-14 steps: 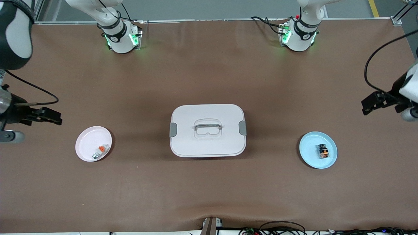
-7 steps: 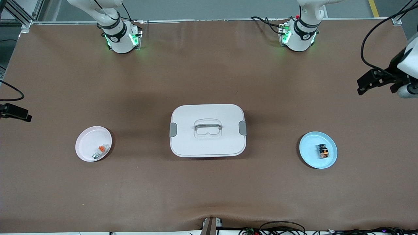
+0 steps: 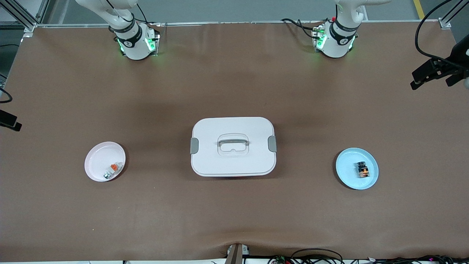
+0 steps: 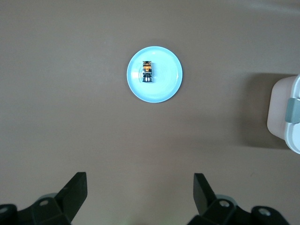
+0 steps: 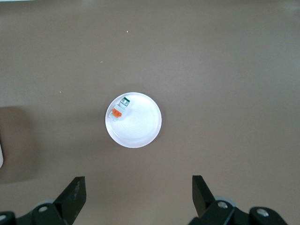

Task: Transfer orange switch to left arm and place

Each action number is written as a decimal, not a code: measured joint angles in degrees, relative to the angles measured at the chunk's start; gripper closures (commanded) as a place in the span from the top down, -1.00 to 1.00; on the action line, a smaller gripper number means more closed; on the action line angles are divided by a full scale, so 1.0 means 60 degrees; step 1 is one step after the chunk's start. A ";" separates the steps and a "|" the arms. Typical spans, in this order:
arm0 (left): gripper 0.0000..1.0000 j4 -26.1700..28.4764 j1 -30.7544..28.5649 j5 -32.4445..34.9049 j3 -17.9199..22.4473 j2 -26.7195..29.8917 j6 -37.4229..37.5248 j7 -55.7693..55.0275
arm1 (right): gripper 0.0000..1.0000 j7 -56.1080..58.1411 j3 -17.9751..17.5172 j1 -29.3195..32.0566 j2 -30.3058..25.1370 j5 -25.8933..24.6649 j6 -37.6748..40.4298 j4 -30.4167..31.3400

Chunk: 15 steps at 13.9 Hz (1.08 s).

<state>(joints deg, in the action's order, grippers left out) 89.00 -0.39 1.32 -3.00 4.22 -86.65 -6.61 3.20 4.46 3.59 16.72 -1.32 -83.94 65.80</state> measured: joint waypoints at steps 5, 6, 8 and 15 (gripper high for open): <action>1.00 0.0048 0.0142 -0.0011 -0.0208 0.0047 0.0086 -0.0002 | 1.00 -0.0104 -0.0055 -0.0022 -0.0205 0.0001 0.0100 0.0398; 1.00 0.0042 0.0142 -0.0011 -0.0222 0.0057 0.0086 -0.0002 | 1.00 -0.0104 -0.0055 -0.0022 -0.0382 0.0001 -0.0122 0.0696; 1.00 0.0018 0.0135 -0.0011 -0.0221 0.0099 0.0248 -0.0002 | 1.00 -0.0104 -0.0058 -0.0022 -0.0901 0.0001 -0.0618 0.1481; 1.00 -0.0002 0.0146 -0.0011 -0.0326 0.0146 0.0499 -0.0001 | 1.00 0.0076 -0.0009 0.0082 -0.2551 0.0350 -0.0422 0.2896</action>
<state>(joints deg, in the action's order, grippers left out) 88.98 0.49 1.25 -4.96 5.09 -83.66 -6.62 3.66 4.41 4.08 1.41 0.78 -86.48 83.17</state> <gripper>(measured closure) 0.000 0.000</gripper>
